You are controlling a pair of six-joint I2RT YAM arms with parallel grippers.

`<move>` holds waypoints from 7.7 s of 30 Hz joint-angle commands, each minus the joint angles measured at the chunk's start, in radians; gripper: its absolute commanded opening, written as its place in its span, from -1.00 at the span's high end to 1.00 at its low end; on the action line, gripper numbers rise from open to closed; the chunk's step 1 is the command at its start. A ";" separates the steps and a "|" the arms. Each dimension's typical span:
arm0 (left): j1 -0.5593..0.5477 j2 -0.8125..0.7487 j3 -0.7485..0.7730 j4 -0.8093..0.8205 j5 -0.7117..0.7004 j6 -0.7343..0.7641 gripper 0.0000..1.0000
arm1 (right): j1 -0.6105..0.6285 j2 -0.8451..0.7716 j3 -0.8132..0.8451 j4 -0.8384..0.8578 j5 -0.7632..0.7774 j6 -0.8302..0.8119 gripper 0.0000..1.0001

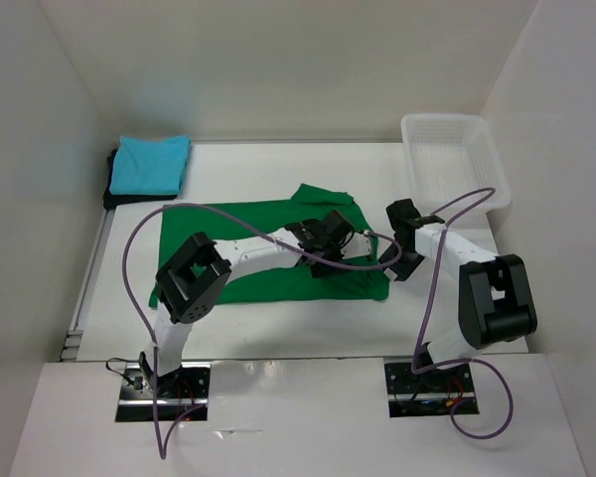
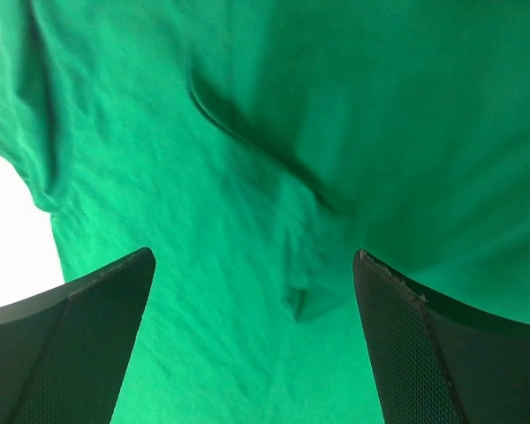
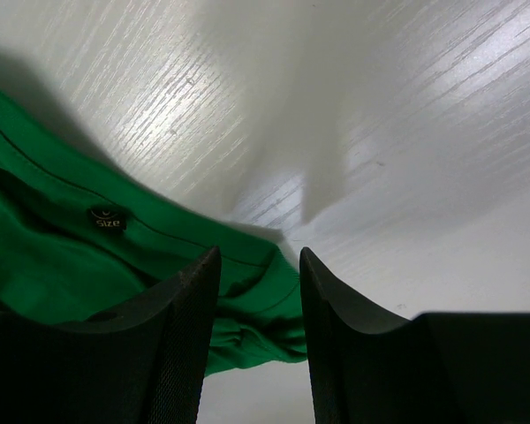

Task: Fold and stack the t-shirts
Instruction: Fold the flattened tshirt in 1/3 of the way, then grap the side of the flattened tshirt furthest away from the robot with both arms

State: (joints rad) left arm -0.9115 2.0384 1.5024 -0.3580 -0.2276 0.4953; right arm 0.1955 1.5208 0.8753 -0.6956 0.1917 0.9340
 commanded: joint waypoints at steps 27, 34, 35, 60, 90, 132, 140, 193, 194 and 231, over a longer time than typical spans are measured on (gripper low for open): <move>0.069 0.077 0.067 0.131 -0.151 -0.026 -0.98 | 0.001 0.016 -0.021 0.028 0.008 -0.032 0.07; 0.200 0.057 0.039 0.122 -0.170 -0.072 -0.98 | 0.001 -0.023 -0.001 -0.004 0.028 -0.023 0.07; 0.210 0.048 0.053 0.122 -0.170 -0.083 -0.98 | 0.001 -0.033 -0.001 -0.004 0.028 -0.023 0.07; 0.830 -0.728 -0.648 -0.341 -0.118 -0.135 -0.98 | 0.091 -0.110 -0.098 -0.045 -0.135 0.069 -0.70; 1.221 -0.540 -0.538 -0.259 0.106 0.019 -0.98 | 0.081 0.002 -0.131 0.002 -0.058 0.089 -0.08; 1.175 -0.342 -0.464 -0.213 0.065 -0.081 -0.98 | 0.081 0.021 -0.122 -0.007 -0.049 0.098 -0.10; 1.175 -0.424 -0.446 -0.236 0.155 -0.113 -0.98 | 0.081 0.021 -0.122 -0.007 -0.049 0.098 -0.10; 1.243 -0.618 -0.593 -0.717 0.111 0.273 1.00 | 0.263 -0.249 -0.127 -0.306 -0.225 0.223 1.00; 1.252 -0.627 -0.593 -0.749 0.111 0.287 1.00 | 0.263 -0.258 -0.127 -0.306 -0.225 0.223 1.00; 1.221 -0.074 0.082 -0.196 0.499 -0.268 -1.00 | 0.387 1.269 2.026 -0.554 0.296 -0.397 -0.97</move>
State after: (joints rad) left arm 0.3164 1.9171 1.5139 -0.6834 0.2089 0.3294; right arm 0.5499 2.6762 2.5744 -1.0725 0.3752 0.5976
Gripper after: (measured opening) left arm 0.998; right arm 0.986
